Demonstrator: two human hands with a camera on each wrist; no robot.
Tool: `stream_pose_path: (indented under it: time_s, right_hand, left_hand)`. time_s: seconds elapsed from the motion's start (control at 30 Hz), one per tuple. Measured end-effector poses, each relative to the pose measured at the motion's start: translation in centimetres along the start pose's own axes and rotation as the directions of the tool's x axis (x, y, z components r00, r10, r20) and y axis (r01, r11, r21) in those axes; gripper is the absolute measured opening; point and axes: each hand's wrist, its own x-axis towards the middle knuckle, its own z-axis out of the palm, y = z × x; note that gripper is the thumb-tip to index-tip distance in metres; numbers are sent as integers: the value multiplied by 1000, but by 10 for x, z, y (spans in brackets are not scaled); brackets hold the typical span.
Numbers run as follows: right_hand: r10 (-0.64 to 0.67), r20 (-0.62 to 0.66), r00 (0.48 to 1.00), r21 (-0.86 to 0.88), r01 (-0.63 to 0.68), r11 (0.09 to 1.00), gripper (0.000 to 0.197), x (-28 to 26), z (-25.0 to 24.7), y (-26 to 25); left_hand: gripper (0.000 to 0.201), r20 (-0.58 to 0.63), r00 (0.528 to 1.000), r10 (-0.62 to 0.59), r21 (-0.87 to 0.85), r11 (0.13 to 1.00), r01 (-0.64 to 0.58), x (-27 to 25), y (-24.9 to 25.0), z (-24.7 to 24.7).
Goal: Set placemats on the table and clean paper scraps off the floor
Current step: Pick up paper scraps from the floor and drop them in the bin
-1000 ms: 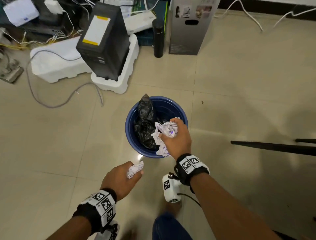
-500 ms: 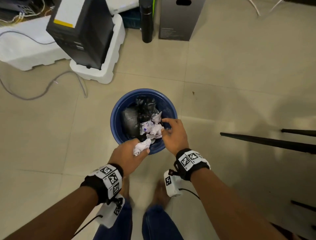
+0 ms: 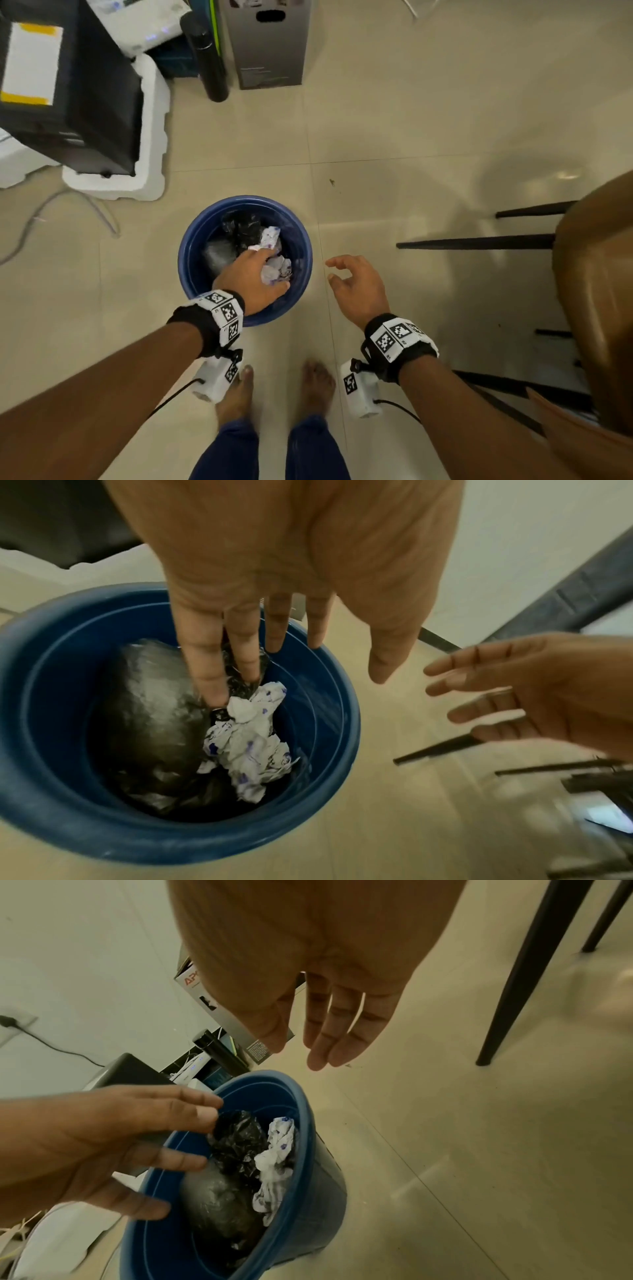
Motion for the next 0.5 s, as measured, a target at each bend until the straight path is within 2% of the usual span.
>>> stream_pose_path:
  time_s: [0.1,0.23,0.37,0.5]
  right_hand:
    - [11,-7,1000,16,-11,1000,20,-16,-6,-12]
    - [3,-42,999,50,-1,999,17,-47,-16,-35]
    - [-8,-13,1000,61,9,998,16,-92,-40,-62]
    - [-52,16,999,16,52,999,16,-157,-78,-84]
  left_hand:
    - [48,-3,998,61,135,989,-60,-20,-8,-6]
    - [19,16,997,74,118,990,-76,-53,-10,-32]
    - [10,-41,996,79,71,995,-76,-102,-4,-60]
    - [9,-127,989,79,57,996,-72,-180,17,-82]
